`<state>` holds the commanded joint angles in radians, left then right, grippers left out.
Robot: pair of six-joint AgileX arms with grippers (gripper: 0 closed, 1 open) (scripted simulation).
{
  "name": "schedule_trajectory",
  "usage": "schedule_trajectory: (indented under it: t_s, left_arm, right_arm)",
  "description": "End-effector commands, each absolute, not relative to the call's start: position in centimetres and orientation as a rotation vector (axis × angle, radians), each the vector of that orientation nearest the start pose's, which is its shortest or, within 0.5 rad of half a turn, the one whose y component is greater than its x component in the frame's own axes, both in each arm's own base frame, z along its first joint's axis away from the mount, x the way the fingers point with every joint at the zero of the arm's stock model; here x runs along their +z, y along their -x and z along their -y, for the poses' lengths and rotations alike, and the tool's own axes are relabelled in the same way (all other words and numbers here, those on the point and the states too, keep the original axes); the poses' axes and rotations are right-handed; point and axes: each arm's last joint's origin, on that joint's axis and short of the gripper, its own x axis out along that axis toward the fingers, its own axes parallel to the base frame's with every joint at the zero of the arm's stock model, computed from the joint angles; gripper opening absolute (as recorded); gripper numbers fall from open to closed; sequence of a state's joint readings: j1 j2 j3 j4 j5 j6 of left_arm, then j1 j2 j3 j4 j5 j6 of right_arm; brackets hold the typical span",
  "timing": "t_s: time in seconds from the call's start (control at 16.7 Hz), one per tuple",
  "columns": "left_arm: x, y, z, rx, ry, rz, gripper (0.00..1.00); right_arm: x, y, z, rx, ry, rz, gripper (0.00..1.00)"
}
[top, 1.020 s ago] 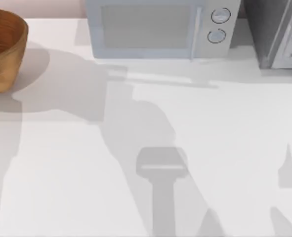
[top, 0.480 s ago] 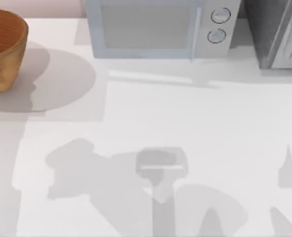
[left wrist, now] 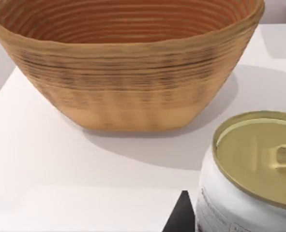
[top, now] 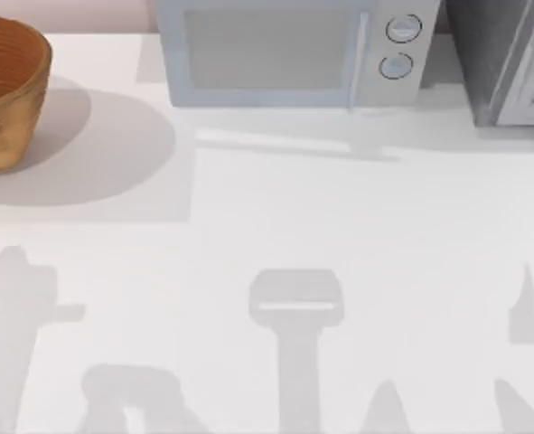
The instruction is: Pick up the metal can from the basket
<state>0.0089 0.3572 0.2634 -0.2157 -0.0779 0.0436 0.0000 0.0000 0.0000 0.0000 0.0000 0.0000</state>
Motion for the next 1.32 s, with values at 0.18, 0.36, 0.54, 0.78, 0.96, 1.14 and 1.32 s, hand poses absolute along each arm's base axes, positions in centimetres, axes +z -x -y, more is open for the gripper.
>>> schedule_trajectory:
  t_s: [0.18,0.36,0.54,0.78,0.96,1.14,1.32]
  left_arm:
    - [17.6,-11.0,0.0,0.039,-0.021,-0.135,0.00]
    - [16.3,-10.6,0.1,0.008,-0.004,-0.027,0.00]
    - [16.0,-10.6,0.1,0.000,0.000,0.000,0.00]
    - [16.0,-10.6,0.1,0.003,-0.002,-0.005,0.00]
    - [16.4,-10.6,0.1,-0.008,-0.001,0.005,0.00]
    - [18.3,-11.0,0.4,-0.065,0.005,0.046,0.00]
    - [21.1,-11.9,0.8,-0.161,0.007,0.094,0.00]
  right_arm:
    - [16.0,-10.6,0.1,0.000,0.000,0.000,1.00]
    - [16.0,-10.6,0.1,0.000,0.000,0.000,1.00]
    - [16.0,-10.6,0.1,0.000,0.000,0.000,1.00]
    - [16.0,-10.6,0.1,0.000,0.000,0.000,1.00]
    - [16.0,-10.6,0.1,0.000,0.000,0.000,1.00]
    - [16.0,-10.6,0.1,0.000,0.000,0.000,1.00]
    - [16.0,-10.6,0.1,0.000,0.000,0.000,1.00]
